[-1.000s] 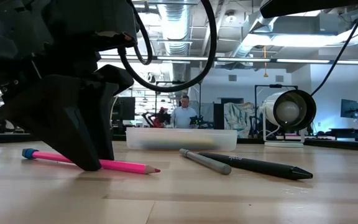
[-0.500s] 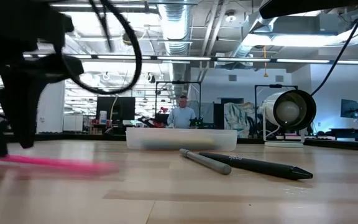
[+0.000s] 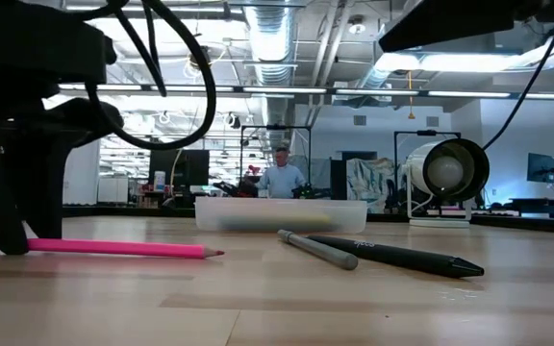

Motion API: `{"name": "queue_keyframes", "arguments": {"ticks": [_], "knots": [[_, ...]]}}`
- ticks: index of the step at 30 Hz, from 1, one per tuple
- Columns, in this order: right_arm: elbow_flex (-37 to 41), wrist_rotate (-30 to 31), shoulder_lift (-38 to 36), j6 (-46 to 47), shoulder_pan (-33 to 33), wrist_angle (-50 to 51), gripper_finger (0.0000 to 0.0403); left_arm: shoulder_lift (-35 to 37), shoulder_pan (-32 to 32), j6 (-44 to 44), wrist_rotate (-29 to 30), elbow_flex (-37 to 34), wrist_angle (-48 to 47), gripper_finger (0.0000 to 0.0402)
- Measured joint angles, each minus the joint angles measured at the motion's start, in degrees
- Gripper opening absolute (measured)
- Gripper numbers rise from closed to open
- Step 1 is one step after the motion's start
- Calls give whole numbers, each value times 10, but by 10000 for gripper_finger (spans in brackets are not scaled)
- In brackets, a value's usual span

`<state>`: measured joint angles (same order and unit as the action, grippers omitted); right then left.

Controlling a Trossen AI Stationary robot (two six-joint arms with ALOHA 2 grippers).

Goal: Pick & place school supplies into a supply box
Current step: Put the pink pencil into the supply box

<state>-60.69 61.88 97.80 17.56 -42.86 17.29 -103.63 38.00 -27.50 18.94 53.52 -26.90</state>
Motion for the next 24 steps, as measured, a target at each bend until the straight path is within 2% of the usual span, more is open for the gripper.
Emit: {"name": "queue_keyframes", "arguments": {"ticks": [5,15,20,24], "knots": [[0,-22,0,1,7,0,122,-1,0,-33,7,-1,7,111],[0,-24,0,1,6,1,122,-2,-4,-38,28,-2,17,174],[0,-24,0,1,6,1,122,-2,-14,-34,12,-2,44,176],[0,-24,0,1,6,1,122,-4,-28,1,0,-4,95,168]]}}
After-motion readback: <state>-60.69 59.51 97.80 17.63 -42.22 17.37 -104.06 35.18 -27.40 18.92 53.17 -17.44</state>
